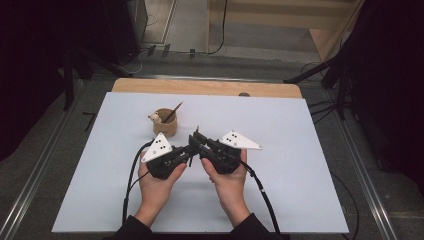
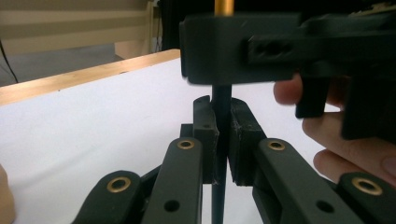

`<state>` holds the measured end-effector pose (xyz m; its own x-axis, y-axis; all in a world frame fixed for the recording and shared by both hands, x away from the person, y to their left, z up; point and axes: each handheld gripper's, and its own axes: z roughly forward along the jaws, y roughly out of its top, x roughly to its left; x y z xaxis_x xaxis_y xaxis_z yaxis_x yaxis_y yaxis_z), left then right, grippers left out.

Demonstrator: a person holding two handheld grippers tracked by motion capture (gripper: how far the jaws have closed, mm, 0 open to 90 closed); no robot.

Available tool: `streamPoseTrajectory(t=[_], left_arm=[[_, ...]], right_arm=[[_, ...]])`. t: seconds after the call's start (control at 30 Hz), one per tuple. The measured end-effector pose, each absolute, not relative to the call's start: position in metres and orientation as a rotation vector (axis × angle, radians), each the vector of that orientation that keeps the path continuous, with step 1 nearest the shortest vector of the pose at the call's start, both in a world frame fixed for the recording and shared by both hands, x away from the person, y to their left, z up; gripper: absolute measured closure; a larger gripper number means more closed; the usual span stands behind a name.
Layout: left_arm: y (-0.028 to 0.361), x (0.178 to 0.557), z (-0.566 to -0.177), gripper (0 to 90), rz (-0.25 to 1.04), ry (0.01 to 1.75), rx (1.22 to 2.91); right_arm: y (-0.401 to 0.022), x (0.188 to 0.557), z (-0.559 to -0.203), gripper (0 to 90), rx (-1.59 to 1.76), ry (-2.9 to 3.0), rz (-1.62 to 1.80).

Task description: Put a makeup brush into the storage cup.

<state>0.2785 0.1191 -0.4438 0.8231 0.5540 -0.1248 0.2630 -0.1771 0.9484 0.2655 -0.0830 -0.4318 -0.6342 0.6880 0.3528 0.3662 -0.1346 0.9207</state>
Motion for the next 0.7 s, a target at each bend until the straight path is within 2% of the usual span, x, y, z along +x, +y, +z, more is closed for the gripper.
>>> streamPoseTrajectory(t=[0.1, 0.13, 0.2, 0.23, 0.4, 0.7], left_arm=[[0.121, 0.28, -0.445, 84.1, 0.292, 0.647, 1.759], [0.123, 0.281, -0.446, 84.1, 0.291, 0.652, 1.758], [0.125, 0.283, -0.447, 84.2, 0.289, 0.669, 1.75], [0.127, 0.284, -0.448, 84.2, 0.288, 0.674, 1.744], [0.133, 0.287, -0.449, 84.2, 0.305, 0.688, 1.738], [0.139, 0.29, -0.449, 84.1, 0.327, 0.702, 1.726]], right_arm=[[-0.089, 0.265, -0.429, 49.6, 1.195, 1.846, 1.865], [-0.092, 0.264, -0.427, 41.8, 1.197, 1.839, 1.866], [-0.098, 0.264, -0.425, 19.2, 1.194, 1.839, 1.836], [-0.101, 0.264, -0.425, 13.1, 1.185, 1.849, 1.825], [-0.125, 0.259, -0.426, 0.1, 1.104, 1.84, 1.775], [-0.167, 0.256, -0.438, 0.0, 1.126, 1.791, 1.661]])
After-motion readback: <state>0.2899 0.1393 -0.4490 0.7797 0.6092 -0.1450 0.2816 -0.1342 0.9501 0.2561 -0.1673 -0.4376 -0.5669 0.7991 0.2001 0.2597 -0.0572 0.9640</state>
